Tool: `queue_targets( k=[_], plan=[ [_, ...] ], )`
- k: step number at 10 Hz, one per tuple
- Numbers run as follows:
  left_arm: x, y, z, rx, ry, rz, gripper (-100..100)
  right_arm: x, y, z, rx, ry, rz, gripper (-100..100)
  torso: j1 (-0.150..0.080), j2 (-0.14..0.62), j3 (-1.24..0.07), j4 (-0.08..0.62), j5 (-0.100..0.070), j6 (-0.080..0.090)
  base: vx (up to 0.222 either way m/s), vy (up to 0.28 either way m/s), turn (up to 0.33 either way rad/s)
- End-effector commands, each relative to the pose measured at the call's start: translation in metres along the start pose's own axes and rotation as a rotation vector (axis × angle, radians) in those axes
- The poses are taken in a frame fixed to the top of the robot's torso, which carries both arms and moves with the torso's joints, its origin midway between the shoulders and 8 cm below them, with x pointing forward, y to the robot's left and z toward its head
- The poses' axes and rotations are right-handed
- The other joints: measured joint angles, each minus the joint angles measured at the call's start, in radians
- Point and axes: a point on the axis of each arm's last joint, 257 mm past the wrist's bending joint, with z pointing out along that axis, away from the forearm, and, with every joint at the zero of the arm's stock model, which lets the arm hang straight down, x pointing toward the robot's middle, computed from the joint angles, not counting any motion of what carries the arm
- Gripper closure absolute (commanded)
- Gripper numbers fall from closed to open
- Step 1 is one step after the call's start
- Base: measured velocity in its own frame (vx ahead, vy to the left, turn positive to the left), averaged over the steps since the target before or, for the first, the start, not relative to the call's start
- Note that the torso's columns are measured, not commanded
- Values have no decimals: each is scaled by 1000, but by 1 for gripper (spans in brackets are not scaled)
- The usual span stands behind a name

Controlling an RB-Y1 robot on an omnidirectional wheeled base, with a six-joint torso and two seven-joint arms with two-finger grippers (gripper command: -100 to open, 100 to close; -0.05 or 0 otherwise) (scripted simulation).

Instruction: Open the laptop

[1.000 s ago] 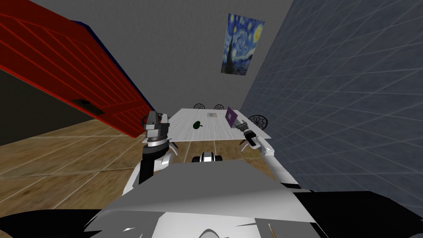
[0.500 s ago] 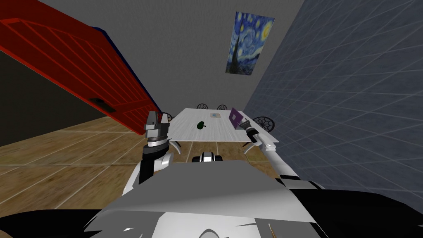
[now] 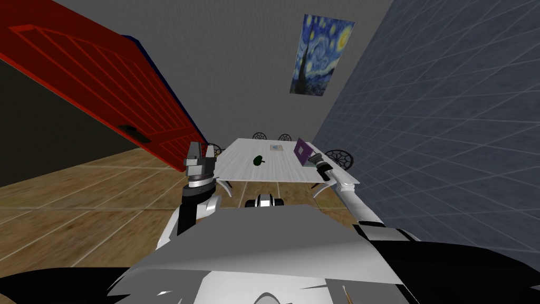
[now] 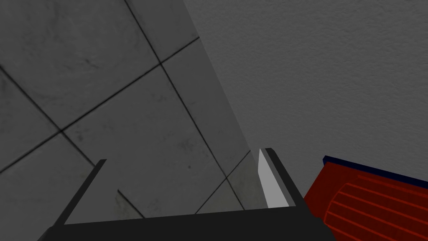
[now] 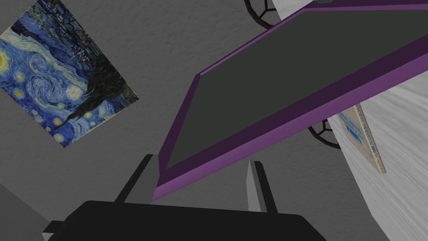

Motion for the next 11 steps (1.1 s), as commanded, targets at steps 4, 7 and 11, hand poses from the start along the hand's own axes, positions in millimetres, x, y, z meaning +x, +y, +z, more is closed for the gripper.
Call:
queue_targets(
  k=[4, 7, 11],
  plan=[
    [0, 0, 0, 0, 0, 0, 0, 11, -1, 8, 6, 13, 234, 100, -1, -1, -1, 0, 1, 3, -37, -85, 35],
    [0, 0, 0, 0, 0, 0, 0, 17, -2, 12, 11, 18, 351, 100, 1, -2, -1, 0, 1, 2, -26, -68, 26],
    [0, 0, 0, 0, 0, 0, 0, 19, 12, 15, 12, 17, 495, 100, -2, -4, -2, -2, -1, 1, -24, -75, 15]
  ],
)
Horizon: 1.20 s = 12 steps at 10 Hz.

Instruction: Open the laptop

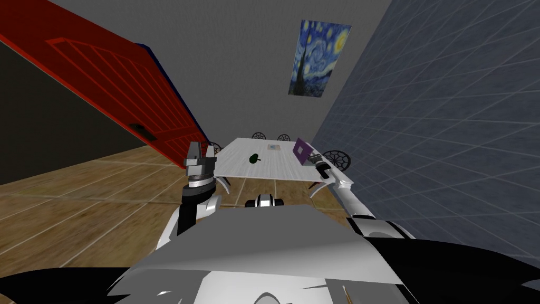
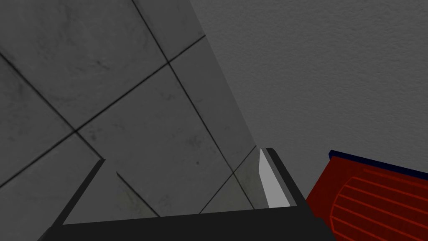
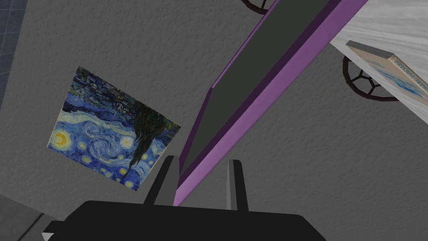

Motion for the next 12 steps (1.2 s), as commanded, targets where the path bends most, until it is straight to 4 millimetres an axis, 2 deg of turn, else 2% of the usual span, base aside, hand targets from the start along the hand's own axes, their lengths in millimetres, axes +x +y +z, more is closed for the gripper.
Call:
queue_targets(
  k=[1, 4, 7, 8, 9, 12],
  plan=[
    [0, 0, 0, 0, 0, 0, 0, 14, 15, 2, 2, 8, 163, 100, -4, -1, -1, 0, -1, 1, -27, -144, 17],
    [0, 0, 0, 0, 0, 0, 0, 16, 19, 2, 3, 9, 204, 100, -4, -4, -2, -4, -3, 4, -4, -76, 7],
    [0, 0, 0, 0, 0, 0, 0, 27, 37, 5, 5, 13, 368, 100, -10, -5, -3, -7, -7, 3, -8, -95, 3],
    [0, 0, 0, 0, 0, 0, 0, 12, 30, 7, 3, -15, 333, 100, -11, -5, -3, -8, -9, 3, -11, -52, 23],
    [0, 0, 0, 0, 0, 0, 0, 21, 46, 5, -5, -13, 425, 100, -5, -6, -4, -6, -5, 2, 25, -67, -41],
    [0, 0, 0, 0, 0, 0, 0, 39, 71, 0, -12, 3, 551, 100, -8, -10, -6, -11, -10, -1, 26, -108, -23]
  ],
)
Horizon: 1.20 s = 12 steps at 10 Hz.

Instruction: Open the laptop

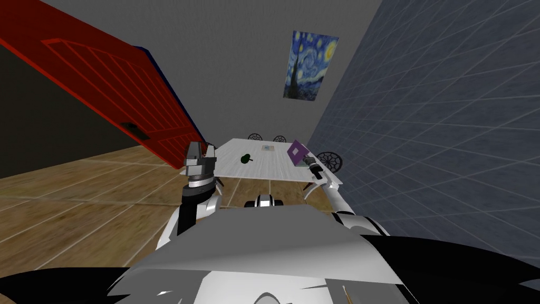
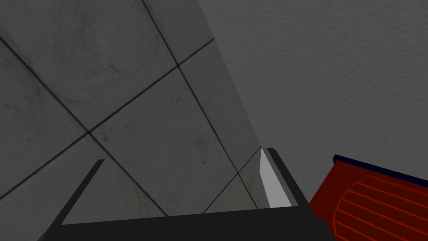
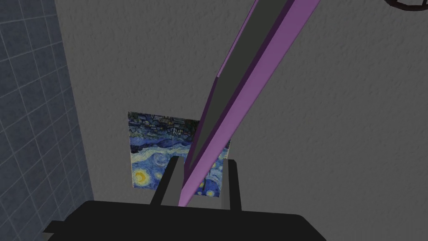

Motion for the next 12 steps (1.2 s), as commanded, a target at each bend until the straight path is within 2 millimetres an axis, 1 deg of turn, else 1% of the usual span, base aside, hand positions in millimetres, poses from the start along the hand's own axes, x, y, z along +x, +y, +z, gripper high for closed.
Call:
queue_targets(
  k=[1, 2, 3, 5, 6, 8, 9, 10, 11, 12],
  plan=[
    [0, 0, 0, 0, 0, 0, 0, 32, 8, -10, 6, 39, 75, 100, 0, -1, 0, -2, -1, 1, 14, -63, 12],
    [0, 0, 0, 0, 0, 0, 0, 32, 8, -10, 6, 39, 75, 100, 1, 0, 0, -2, -1, 2, 6, -24, -44],
    [0, 0, 0, 0, 0, 0, 0, 41, 13, -12, 6, 44, 117, 100, 5, 0, 0, -2, 0, -2, 6, -32, -28],
    [0, 0, 0, 0, 0, 0, 0, 59, 23, -17, 7, 53, 201, 100, 4, 0, 0, -1, 0, -2, 17, -73, -20],
    [0, 0, 0, 0, 0, 0, 0, 59, 23, -17, 7, 53, 201, 100, 3, 0, 0, -2, -1, -3, 7, -59, -27],
    [0, 0, 0, 0, 0, 0, 0, 75, 34, -21, 10, 61, 284, 100, 7, -1, -1, -1, 1, -4, 26, -69, -17],
    [0, 0, 0, 0, 0, 0, 0, 75, 34, -21, 10, 61, 284, 100, 7, -1, 0, -2, 1, -5, 13, -54, -30],
    [0, 0, 0, 0, 0, 0, 0, 57, 28, -14, 11, 30, 275, 100, 8, -2, -1, -1, 2, -7, -11, -20, -26],
    [0, 0, 0, 0, 0, 0, 0, 77, 42, -23, 3, 38, 360, 100, 11, 0, 0, 4, 7, -5, 41, -60, -58],
    [0, 0, 0, 0, 0, 0, 0, 87, 50, -28, 0, 44, 400, 100, 11, 1, 1, 3, 6, -5, 59, -91, -48]
  ],
)
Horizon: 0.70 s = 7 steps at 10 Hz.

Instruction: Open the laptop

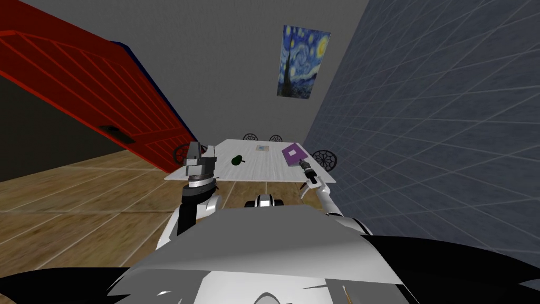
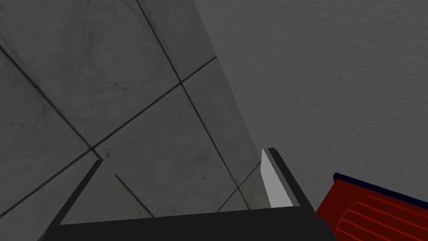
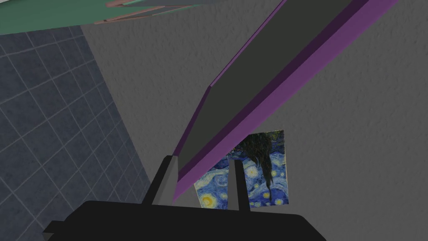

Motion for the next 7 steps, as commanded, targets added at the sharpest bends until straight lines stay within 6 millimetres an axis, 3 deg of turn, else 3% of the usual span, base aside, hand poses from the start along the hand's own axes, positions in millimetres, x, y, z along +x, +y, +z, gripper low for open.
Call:
queue_targets(
  k=[1, 3, 4, 7],
  plan=[
    [0, 0, 0, 0, 0, 0, 0, 43, 12, -16, -8, 30, 118, 100, -2, 0, 0, 0, -1, -2, 69, -104, -17],
    [0, 0, 0, 0, 0, 0, 0, 54, 17, -21, -9, 36, 158, 100, 0, -2, -1, -3, -2, -3, 30, -50, -4],
    [0, 0, 0, 0, 0, 0, 0, 21, 8, -3, -4, 1, 136, -100, 2, 0, 0, -4, -2, -2, -34, -14, 39],
    [0, 0, 0, 0, 0, 0, 0, 9, 3, 6, 5, -2, 134, -100, 2, 15, 9, 11, 6, 5, -56, 12, 46]
  ],
)
